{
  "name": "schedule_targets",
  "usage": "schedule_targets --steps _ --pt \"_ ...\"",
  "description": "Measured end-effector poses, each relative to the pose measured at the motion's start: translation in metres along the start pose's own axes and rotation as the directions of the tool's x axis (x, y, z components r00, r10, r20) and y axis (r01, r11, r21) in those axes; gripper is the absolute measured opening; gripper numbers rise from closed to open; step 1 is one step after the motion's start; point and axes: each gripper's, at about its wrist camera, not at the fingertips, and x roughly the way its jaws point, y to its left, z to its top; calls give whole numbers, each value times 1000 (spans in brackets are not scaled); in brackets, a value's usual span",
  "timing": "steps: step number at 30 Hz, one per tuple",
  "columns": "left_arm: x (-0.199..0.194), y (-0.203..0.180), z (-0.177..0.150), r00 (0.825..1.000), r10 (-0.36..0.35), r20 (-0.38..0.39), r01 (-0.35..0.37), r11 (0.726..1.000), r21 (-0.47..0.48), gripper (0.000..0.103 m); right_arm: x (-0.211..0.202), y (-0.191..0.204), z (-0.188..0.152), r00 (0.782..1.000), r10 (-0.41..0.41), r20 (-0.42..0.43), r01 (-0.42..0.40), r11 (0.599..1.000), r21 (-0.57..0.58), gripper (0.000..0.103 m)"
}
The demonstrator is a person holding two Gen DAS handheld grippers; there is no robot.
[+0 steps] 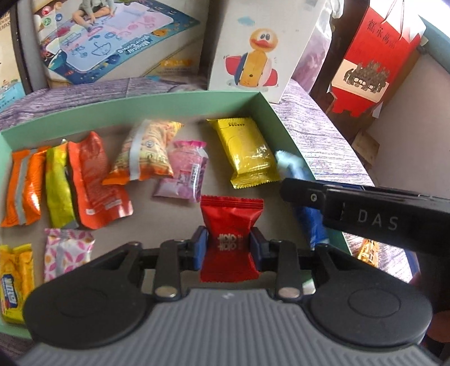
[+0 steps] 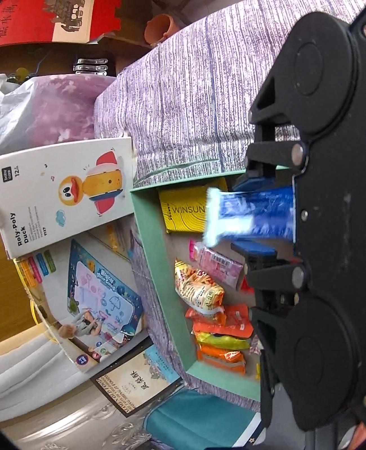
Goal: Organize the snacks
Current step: 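Lower the red candy and blue pack into the tray and open both tools, then grasp the red foil bag with the left tool while the right grasps a clear nougat pack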
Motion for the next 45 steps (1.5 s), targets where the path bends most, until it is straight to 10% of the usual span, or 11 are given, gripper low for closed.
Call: schedule_targets --steps 3,11,27,40,45 --pt "1 0 1 1000 24 10 -24 1000 1 92 -6 -1 1 1000 23 17 -24 999 22 70" --pt "-24 3 -4 998 44 39 -44 999 -6 103 -30 7 -4 997 49 53 -51 998 35 103" --pt "-90 4 -46 995 55 85 -56 998 8 103 -86 19 -35 995 47 86 -52 997 55 103" --pt "-60 -2 -89 994 111 -8 -111 994 18 103 -88 -12 -76 999 -4 44 -1 993 118 102" --pt "-45 -3 -96 990 135 -37 -133 990 50 103 -63 -19 -96 998 -53 -23 56 991 119 67"
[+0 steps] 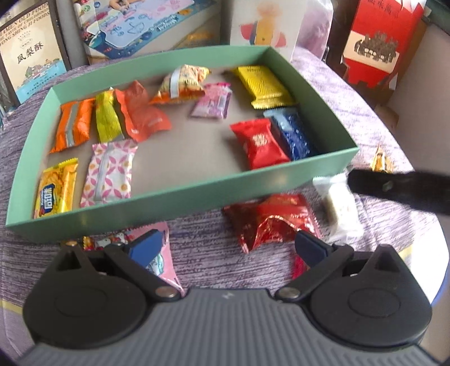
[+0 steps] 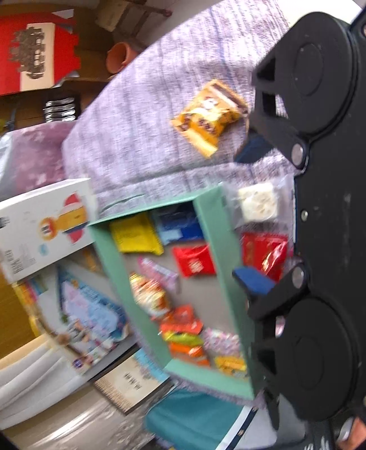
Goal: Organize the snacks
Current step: 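Grasp the red foil bag with the left tool while the right grasps a clear nougat pack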
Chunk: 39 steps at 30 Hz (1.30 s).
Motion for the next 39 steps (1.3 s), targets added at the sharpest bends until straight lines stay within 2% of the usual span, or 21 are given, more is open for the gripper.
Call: schedule_targets --steps 1,6,8,10,11,16,17,19,20,22,24,28,32,34,39 --pt "2 0 -1 1000 1 -4 -1 1000 1 103 6 -1 -2 1000 -6 -15 6 1000 3 61" --pt "12 -2 -1 1000 6 -8 -6 999 36 103 27 0 -9 999 -27 -43 26 999 -21 58" --pt "17 -4 0 1000 12 -15 -11 999 47 103 33 1 -10 998 -33 -54 31 999 -31 53" --pt "21 -5 2 1000 9 -17 -8 998 55 103 36 2 -13 997 -45 -55 43 998 -45 37" --pt "23 -6 3 1000 8 -16 -7 998 61 103 35 3 -13 997 -56 -45 53 997 -60 35" --pt "33 -19 7 1000 4 -12 -2 994 111 102 32 -9 -11 999 -40 -32 38 998 -46 34" --pt "34 -22 7 1000 -1 -10 2 993 121 100 30 -12 -11 999 -33 -32 32 999 -38 34" --pt "34 -29 6 999 -39 -17 41 990 134 82 27 -17 -12 999 -20 -32 19 999 -26 34" --pt "33 -32 5 998 -58 -21 61 988 139 78 25 -20 -13 999 -14 -32 13 1000 -21 34" --pt "30 -40 4 997 -72 -17 74 983 168 60 22 -24 -13 999 -4 -32 4 1000 -11 34" --pt "27 -48 2 996 -89 -29 93 977 192 52 19 -27 -13 1000 3 -30 -3 1000 0 34" --pt "22 -62 -3 986 -149 -76 163 962 221 50 14 -36 -15 1000 9 -27 -9 1000 20 34" --pt "13 -72 -6 984 -159 -81 176 944 279 51 5 -49 -18 1000 15 -25 -14 999 49 34" --pt "9 -75 -6 989 -138 -61 150 935 321 64 1 -56 -19 999 18 -28 -16 998 60 34" --pt "16 -89 3 992 -114 -47 123 901 417 74 -6 -69 -23 999 30 -26 -28 996 85 34"
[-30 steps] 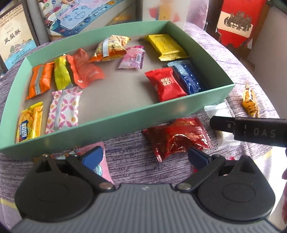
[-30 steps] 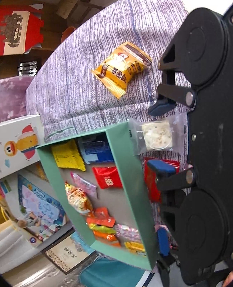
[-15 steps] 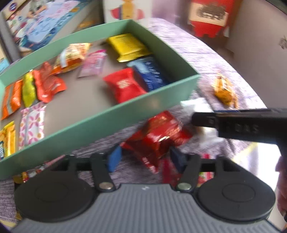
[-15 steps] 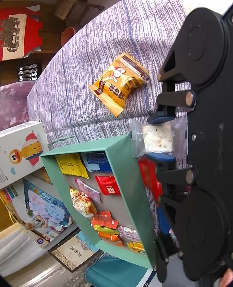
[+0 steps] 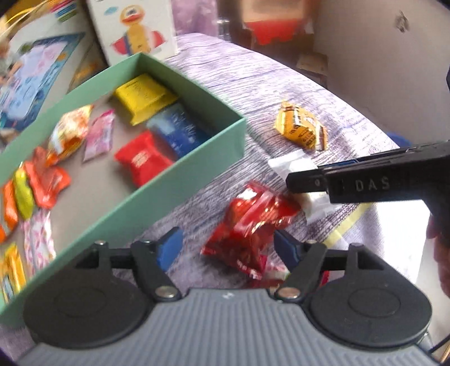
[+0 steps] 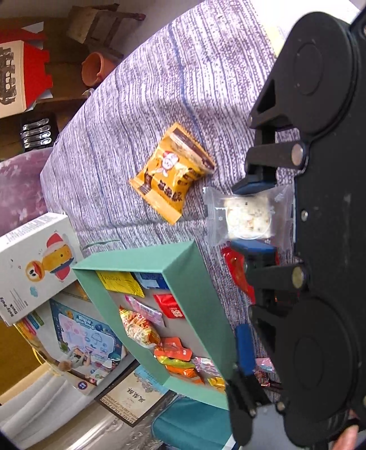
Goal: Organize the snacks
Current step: 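Grasp the red foil bag with the left tool while the right grasps a clear nougat pack, then lower the red foil bag and nougat pack into the tray and open both tools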
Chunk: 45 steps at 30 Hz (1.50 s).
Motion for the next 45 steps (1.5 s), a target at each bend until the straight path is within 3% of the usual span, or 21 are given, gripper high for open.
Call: schedule_targets --steps 5,7,12,20,25,30,38,45 --pt "18 -13 7 999 -11 -39 14 998 68 69 -2 -6 -1 1000 9 0 -9 1000 21 34" --pt "18 -16 5 998 -45 -32 47 997 64 47 -2 -6 -1 1000 10 -1 -10 1000 29 34" --pt "12 -15 -2 1000 -18 -7 17 1000 -18 34 -3 -3 -1 1000 -2 -1 2 999 37 34" --pt "-1 11 -12 998 -60 5 60 982 -177 33 -14 12 1 1000 -11 9 11 1000 28 34" --pt "-32 27 -18 994 -82 74 97 968 -233 33 -30 33 8 999 -2 40 2 1000 -3 34" --pt "-63 61 -16 987 -42 152 89 943 -322 33 -34 68 27 997 36 68 -31 997 -64 34" --pt "-77 141 -16 979 97 179 -1 881 -473 33 3 139 65 991 112 66 -100 981 -164 34" --pt "-45 168 -16 988 98 122 -23 863 -506 33 60 170 77 996 93 -8 -93 978 -187 34"
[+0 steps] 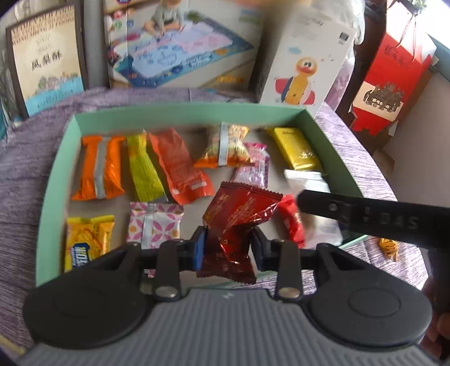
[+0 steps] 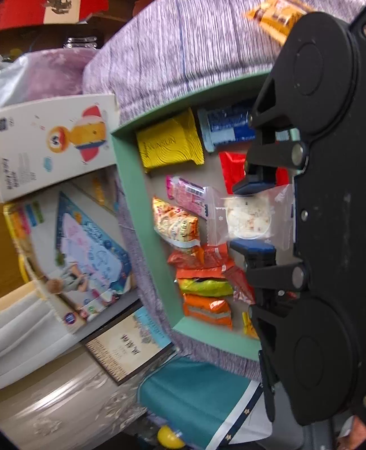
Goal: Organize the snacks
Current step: 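Lower the red foil bag and nougat pack into the tray and open both tools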
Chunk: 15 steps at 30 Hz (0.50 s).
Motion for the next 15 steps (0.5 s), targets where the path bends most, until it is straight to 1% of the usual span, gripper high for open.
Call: schedule_targets --steps 6,9,11,12,13,14,15 --pt "16 4 -7 999 -13 -36 13 1000 -4 34 25 1 0 999 -9 -45 9 1000 -6 34" --pt "25 5 -6 999 -11 -48 11 1000 -3 38 31 0 0 998 0 -61 0 1000 5 36" --pt "26 3 -7 999 -13 -49 14 1000 8 59 28 -2 2 998 7 -62 -6 1000 21 44" --pt "24 2 -7 999 -11 -40 11 1000 11 81 26 -3 3 998 20 -62 -18 999 33 58" --pt "21 2 -8 1000 -4 -27 4 1000 11 95 23 -3 3 998 30 -55 -28 999 42 72" --pt "17 1 -8 1000 5 -11 -5 1000 12 99 19 -3 3 999 32 -43 -30 999 44 77" --pt "14 1 -8 1000 12 -1 -12 1000 12 101 14 -2 2 999 28 -26 -27 999 40 85"
